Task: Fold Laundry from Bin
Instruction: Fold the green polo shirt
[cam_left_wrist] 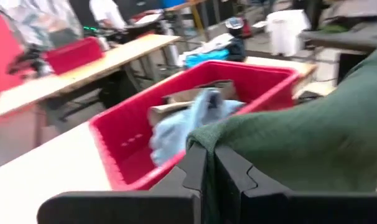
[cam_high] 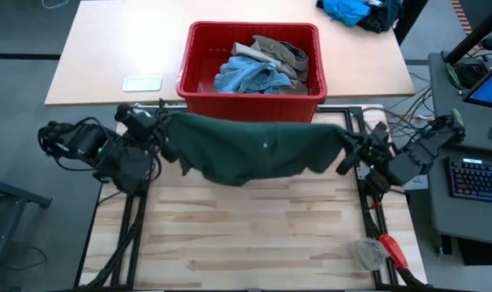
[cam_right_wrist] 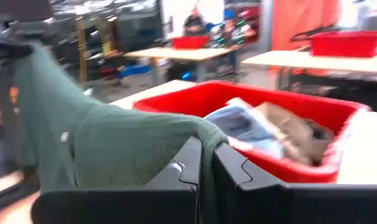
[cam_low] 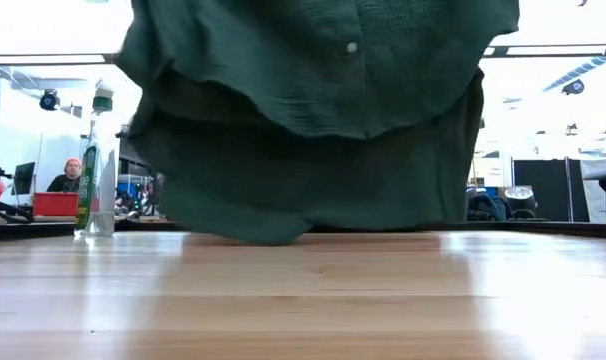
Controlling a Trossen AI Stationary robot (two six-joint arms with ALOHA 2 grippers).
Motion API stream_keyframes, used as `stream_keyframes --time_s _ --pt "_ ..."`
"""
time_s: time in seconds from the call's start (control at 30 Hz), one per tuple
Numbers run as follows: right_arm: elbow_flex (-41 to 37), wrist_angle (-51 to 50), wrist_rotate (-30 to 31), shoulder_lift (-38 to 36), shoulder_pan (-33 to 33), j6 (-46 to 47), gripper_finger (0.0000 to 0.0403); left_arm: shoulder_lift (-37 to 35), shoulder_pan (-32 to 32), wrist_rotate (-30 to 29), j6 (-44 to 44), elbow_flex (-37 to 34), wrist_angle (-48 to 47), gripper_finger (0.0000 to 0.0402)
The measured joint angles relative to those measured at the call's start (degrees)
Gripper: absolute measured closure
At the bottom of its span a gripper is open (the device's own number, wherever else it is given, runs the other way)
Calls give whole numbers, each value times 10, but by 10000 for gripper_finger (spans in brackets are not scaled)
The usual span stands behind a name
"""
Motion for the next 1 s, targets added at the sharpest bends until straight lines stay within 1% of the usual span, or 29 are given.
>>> stream_keyframes --time_s 0.1,0.17,0.23,0.3,0.43,0.53,0.6,0.7,0.8,1.0 --pt "20 0 -4 0 1 -18 394 2 18 10 80 0 34 402" --pt "22 -8 -26 4 1 -16 394 5 16 55 121 0 58 401" --pt "18 -25 -61 8 1 7 394 10 6 122 131 -4 66 401" --pt "3 -47 -103 13 1 49 394 12 -9 181 112 -21 65 401" --pt "-29 -98 -211 35 1 163 394 19 -44 263 38 -83 65 401" --pt "-52 -118 -303 63 1 235 394 27 -76 312 -20 -141 81 401" --pt "-62 -128 -359 90 1 269 394 34 -99 339 -43 -180 103 401" --pt "-73 -126 -448 131 1 300 394 51 -135 387 -50 -234 151 401" --pt "-79 -127 -530 180 2 324 394 74 -167 429 -72 -274 195 401" --pt "-81 -126 -684 275 8 366 394 139 -195 518 -125 -308 267 401"
